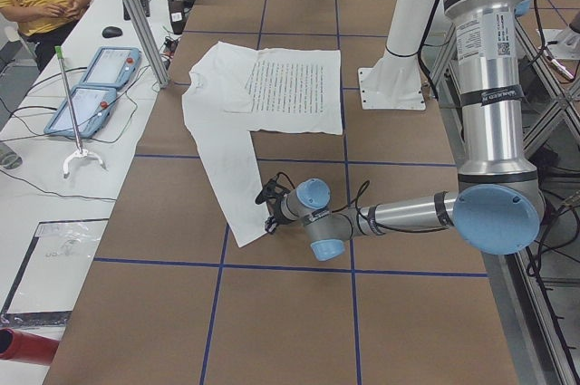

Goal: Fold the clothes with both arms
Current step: 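Move the left gripper to the sleeve nearest it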

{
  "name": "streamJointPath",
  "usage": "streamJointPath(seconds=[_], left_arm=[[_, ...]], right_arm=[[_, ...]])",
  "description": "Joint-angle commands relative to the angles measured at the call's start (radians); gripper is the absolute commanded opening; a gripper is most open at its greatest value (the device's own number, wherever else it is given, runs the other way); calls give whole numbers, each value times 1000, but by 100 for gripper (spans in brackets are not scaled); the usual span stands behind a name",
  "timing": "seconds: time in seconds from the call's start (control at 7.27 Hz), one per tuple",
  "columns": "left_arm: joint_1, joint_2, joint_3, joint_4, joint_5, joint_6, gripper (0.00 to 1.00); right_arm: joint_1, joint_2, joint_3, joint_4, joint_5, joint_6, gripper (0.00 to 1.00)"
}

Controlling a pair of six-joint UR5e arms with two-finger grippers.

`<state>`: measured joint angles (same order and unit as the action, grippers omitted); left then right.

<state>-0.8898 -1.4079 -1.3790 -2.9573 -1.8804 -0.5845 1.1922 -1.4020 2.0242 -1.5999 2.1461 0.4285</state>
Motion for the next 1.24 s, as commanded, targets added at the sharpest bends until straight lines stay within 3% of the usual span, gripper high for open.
streamJointPath(seconds=[0.0,0.28,0.41,0.55,0.83,1.1], left_arm=[[0,3,0,-8,0,2,0],[-1,4,-12,-34,-8,0,0],[-3,-8,-24,-29,-84,0,0],[-20,-29,-52,-34,-95,3,0],[-110,-159,-68,-17,-104,-12,0],[-118,-314,-66,123,-108,-85,0]], right_arm=[[0,0,-1,0,0,1,100],[0,1,-1,0,0,3,100],[0,2,-1,0,0,3,100],[0,2,-2,0,0,4,100],[0,2,-2,0,0,6,100],[0,5,-5,0,0,6,100]])
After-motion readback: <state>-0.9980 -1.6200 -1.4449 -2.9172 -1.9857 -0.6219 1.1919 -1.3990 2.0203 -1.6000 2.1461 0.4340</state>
